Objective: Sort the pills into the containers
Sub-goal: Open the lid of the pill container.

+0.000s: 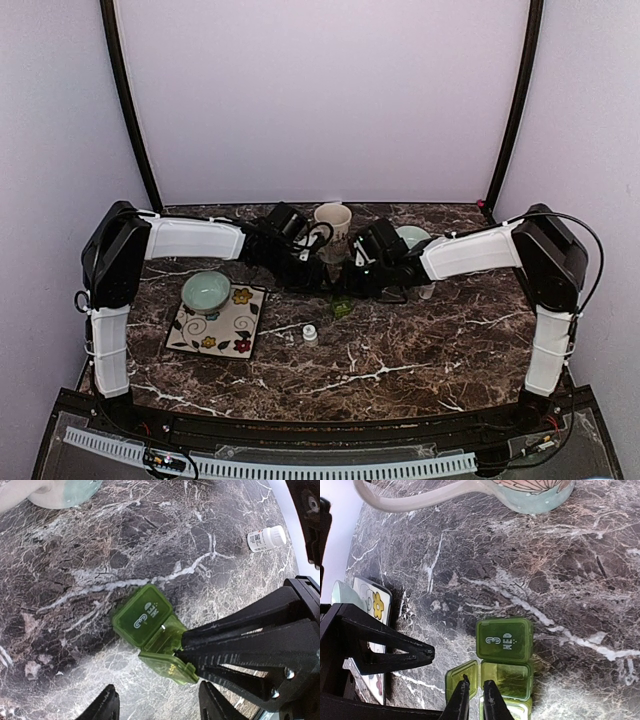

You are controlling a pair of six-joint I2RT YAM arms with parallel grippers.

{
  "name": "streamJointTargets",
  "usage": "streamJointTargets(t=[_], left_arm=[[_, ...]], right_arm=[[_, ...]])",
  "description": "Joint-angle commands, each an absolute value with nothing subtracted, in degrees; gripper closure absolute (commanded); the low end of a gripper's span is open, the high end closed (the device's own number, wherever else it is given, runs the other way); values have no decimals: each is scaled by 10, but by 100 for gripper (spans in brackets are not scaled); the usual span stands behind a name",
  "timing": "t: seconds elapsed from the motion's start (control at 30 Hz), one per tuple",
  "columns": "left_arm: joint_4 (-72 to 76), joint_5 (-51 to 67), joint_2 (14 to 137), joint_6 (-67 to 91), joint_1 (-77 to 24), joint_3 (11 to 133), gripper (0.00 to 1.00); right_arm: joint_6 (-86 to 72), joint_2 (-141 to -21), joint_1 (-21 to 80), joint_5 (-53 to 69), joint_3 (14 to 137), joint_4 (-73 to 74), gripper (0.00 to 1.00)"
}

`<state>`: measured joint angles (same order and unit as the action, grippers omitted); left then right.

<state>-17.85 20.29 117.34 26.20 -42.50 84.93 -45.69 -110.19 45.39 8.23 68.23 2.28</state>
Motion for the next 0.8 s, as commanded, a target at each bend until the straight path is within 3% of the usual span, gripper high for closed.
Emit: streamJointTargets(t=[0.0,0.77], left_arm=[[-178,200,1172,271,-428,838,44],[-152,178,1132,291,-427,806,40]], right_arm=[[-452,-1118,461,98,678,-4,91],[-440,-1136,475,98,689,9,95]])
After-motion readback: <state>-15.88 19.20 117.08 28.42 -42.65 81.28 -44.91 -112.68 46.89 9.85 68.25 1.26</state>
